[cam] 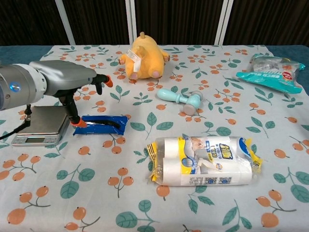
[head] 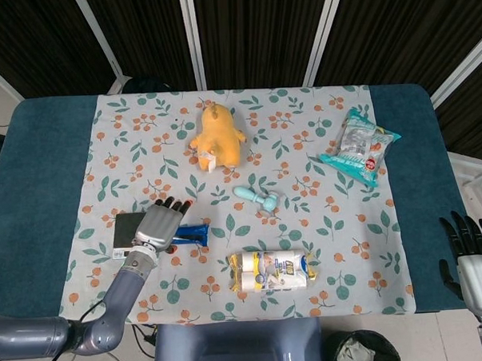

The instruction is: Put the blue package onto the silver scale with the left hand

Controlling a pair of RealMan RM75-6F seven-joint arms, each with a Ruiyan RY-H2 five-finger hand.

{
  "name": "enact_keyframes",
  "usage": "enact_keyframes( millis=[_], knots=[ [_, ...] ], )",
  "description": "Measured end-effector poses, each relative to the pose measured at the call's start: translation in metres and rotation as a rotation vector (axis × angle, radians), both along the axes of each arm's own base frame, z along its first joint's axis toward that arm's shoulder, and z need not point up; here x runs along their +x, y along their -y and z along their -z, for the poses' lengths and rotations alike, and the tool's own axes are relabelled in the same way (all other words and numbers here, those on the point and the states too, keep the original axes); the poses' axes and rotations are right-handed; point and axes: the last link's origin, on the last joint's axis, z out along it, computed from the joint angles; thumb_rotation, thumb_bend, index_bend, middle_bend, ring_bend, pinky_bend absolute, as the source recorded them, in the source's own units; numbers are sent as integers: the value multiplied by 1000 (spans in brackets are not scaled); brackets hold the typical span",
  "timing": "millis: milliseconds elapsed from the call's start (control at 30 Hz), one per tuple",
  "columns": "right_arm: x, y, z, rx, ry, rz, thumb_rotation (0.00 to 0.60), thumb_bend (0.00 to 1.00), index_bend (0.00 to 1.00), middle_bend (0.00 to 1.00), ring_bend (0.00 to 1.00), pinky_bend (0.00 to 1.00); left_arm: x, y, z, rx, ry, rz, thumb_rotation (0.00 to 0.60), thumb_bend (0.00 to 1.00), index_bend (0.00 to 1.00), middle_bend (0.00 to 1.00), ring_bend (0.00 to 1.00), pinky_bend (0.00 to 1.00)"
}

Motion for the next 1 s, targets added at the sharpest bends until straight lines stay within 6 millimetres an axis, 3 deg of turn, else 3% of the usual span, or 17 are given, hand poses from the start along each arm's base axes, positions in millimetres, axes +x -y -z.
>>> enact_keyframes(
  millis=[267,433,600,1000],
  knots=[
    [0,0,-2,-7,-1,1,600,555,59,32,5,0,-1,-3,24,-35,-52,20,600,136,160,243,143,238],
    [-1,1,-2,-13,-2,4,600,556,59,32,5,0,-3,-2,33,-59,-85,39,600,175,202,300,207,305],
    [-1,1,-4,-19,-2,5,600,555,59,32,5,0,-2,-2,36,-59,-81,58,600,212,250,353,253,352],
    [-3,2,-5,-30,-2,16,600,556,59,32,5,0,-5,-2,44,-58,-97,86,600,244,295,374,265,361]
  ],
)
